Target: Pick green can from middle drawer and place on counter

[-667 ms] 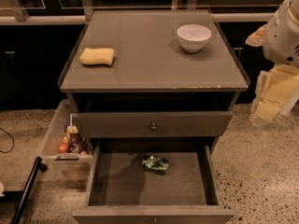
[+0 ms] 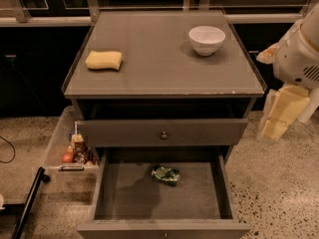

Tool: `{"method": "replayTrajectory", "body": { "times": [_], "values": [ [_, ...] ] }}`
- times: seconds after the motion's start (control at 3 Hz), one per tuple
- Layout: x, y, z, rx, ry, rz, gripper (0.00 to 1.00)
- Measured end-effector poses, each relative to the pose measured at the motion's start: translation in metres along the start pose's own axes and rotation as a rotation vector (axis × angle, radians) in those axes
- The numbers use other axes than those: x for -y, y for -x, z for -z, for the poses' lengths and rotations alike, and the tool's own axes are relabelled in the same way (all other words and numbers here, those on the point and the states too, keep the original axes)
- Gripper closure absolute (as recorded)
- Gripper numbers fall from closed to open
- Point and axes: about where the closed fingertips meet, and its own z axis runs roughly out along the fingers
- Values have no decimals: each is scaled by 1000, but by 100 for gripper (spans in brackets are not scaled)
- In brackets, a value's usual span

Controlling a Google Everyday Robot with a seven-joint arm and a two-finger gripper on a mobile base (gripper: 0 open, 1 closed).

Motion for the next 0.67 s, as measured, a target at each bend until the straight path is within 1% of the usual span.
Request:
{"method": "replayTrajectory", "body": {
  "times": [0.33, 0.67],
  "values": [
    [-12, -8, -54, 31, 28, -9, 0],
    [-23, -18, -115, 64, 61, -10, 0]
  ]
}}
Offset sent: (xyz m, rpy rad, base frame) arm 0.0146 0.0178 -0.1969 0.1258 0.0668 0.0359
